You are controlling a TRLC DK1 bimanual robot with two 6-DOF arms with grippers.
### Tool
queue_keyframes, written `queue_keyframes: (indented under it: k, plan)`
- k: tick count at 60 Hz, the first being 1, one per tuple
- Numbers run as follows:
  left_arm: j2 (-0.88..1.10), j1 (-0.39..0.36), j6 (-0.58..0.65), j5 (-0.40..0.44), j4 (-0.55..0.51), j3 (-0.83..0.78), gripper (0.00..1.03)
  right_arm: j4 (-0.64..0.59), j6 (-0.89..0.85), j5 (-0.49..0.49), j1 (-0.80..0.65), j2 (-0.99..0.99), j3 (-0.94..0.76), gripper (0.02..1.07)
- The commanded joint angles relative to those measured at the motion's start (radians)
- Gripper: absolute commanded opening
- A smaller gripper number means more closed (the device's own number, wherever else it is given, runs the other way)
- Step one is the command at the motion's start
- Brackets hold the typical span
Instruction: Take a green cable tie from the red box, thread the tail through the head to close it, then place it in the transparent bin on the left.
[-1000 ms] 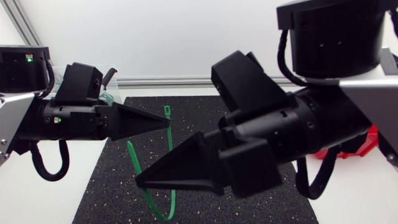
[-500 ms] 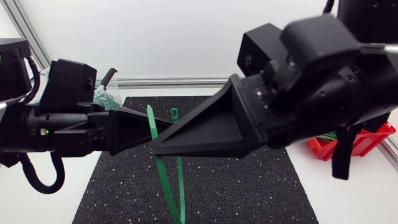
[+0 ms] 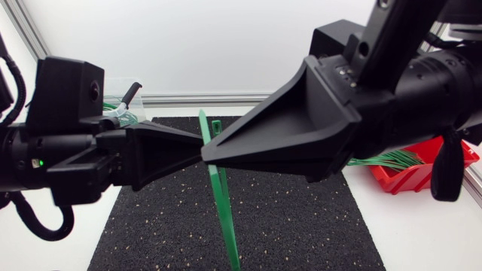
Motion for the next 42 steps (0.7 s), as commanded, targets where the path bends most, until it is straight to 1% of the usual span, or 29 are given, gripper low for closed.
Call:
queue_keyframes:
  k: [1, 23, 42]
  plan:
    - [-0.018, -0.006, -0.015, -0.009, 0.004, 0.0, 0.04, -0.005, 0.06, -0.008, -0.009, 0.001, 0.003, 0.08]
    - [-0.024, 0.035, -0.012, -0.033, 0.031, -0.042, 0.04, -0.004, 0.095, -0.008, -0.021, 0.027, -0.057, 0.08]
    - [-0.055, 0.035, -0.007, -0.052, 0.038, -0.056, 0.04, 0.01, 0.097, -0.008, -0.022, 0.071, -0.063, 0.08]
